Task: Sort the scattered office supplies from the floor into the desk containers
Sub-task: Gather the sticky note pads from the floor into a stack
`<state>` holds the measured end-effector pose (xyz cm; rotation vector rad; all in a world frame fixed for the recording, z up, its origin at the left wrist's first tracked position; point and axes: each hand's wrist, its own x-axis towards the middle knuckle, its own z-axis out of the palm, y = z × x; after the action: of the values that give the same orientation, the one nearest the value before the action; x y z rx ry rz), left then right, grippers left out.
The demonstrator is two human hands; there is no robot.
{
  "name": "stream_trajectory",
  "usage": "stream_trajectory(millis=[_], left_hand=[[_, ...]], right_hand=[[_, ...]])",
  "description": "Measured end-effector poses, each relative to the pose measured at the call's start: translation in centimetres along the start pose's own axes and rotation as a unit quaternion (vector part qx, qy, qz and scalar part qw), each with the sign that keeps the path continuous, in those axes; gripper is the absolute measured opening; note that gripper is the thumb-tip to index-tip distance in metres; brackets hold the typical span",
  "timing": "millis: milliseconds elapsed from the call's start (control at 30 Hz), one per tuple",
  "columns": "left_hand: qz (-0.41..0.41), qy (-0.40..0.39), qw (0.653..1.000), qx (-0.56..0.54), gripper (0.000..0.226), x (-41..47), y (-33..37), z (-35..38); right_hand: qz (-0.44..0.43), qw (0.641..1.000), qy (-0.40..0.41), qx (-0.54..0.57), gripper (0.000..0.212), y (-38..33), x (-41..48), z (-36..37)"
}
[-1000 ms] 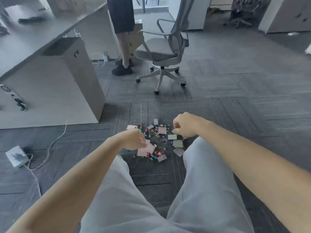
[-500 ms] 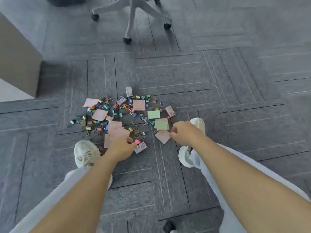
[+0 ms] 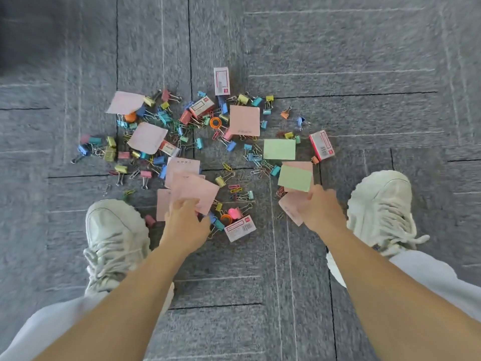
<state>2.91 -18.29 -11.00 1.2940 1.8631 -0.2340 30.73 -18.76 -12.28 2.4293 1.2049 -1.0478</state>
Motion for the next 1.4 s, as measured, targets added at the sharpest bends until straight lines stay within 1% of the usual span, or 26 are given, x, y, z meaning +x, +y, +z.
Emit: stream_trajectory(millis=[67, 133, 233, 300, 367, 433, 500, 533, 567, 700, 767, 867, 967, 1033, 1100, 1167, 1300, 1400], left_hand=[[-0.017, 0.081, 0.996, -0.033, 0.042, 0.2, -0.5, 0.6], [-0.059, 0.141, 0.984, -0.094, 0.039, 0.2, -0.3, 0.5], [-0.094, 0.175, 0.965, -0.169, 0.034, 1.0, -0.3, 0.5], [-0.126, 0.199, 0.940, -0.246, 0.027, 1.8, -0.1, 0.3], [-0.167, 0.209, 0.918, -0.294, 0.022, 2.2, 0.2, 0.2], [-0.214, 0.204, 0.895, -0.335, 0.016, 2.3, 0.3, 0.6], [-0.260, 0.190, 0.861, -0.393, 0.016, 2.5, 0.4, 1.0], [-0.278, 0.181, 0.849, -0.411, 0.016, 2.5, 0.5, 1.1], [-0.291, 0.169, 0.846, -0.413, 0.017, 2.6, 0.6, 1.1], [-0.294, 0.125, 0.860, -0.398, 0.011, 2.9, 0.1, 1.1], [-0.293, 0.120, 0.861, -0.397, 0.011, 2.7, -0.1, 1.2], [-0.286, 0.136, 0.864, -0.392, 0.014, 2.3, 0.4, 1.0], [-0.241, 0.163, 0.870, -0.398, 0.017, 2.1, 1.7, 0.6], [-0.209, 0.161, 0.885, -0.385, 0.019, 2.1, 2.6, 0.4], [-0.197, 0.145, 0.891, -0.383, 0.027, 2.2, 3.2, 0.2], [-0.201, 0.120, 0.889, -0.392, 0.035, 2.4, 3.5, 0.0], [-0.221, 0.102, 0.906, -0.346, 0.031, 2.8, 4.0, -0.7], [-0.234, 0.129, 0.903, -0.337, 0.028, 2.4, 4.7, -1.1]], right_hand=[[0.001, 1.000, 0.025, 0.016, 0.033, 0.4, 0.4, 1.3], [0.006, 0.997, 0.044, 0.057, 0.025, 1.0, 0.6, 2.2], [0.014, 0.996, 0.040, 0.083, 0.020, 1.8, 0.5, 2.6], [-0.006, 0.995, 0.034, 0.095, 0.016, 2.1, 0.3, 2.4], [-0.009, 0.990, 0.026, 0.135, 0.018, 1.9, -0.3, 1.8], [0.013, 0.980, 0.025, 0.197, 0.020, 1.8, -1.0, 1.0], [0.042, 0.959, 0.002, 0.281, 0.017, 1.5, -2.0, 0.4], [0.050, 0.947, -0.013, 0.316, 0.014, 1.2, -2.5, 0.0], [0.051, 0.939, -0.023, 0.338, 0.012, 0.8, -3.2, -0.3], [0.027, 0.927, -0.043, 0.371, 0.011, -1.3, -5.7, -1.4], [0.015, 0.925, -0.048, 0.377, 0.012, -2.1, -6.6, -1.6], [0.005, 0.924, -0.051, 0.380, 0.013, -3.0, -7.6, -1.7], [-0.002, 0.925, -0.053, 0.376, 0.014, -3.6, -8.4, -2.3], [-0.007, 0.926, -0.052, 0.375, 0.014, -3.6, -8.8, -2.7], [-0.006, 0.928, -0.041, 0.371, 0.013, -3.3, -9.0, -3.1], [0.000, 0.929, -0.034, 0.367, 0.010, -2.8, -9.2, -3.7], [0.027, 0.918, -0.041, 0.393, 0.009, -1.8, -9.1, -4.4], [0.036, 0.908, -0.042, 0.414, 0.007, -1.3, -9.2, -4.8]])
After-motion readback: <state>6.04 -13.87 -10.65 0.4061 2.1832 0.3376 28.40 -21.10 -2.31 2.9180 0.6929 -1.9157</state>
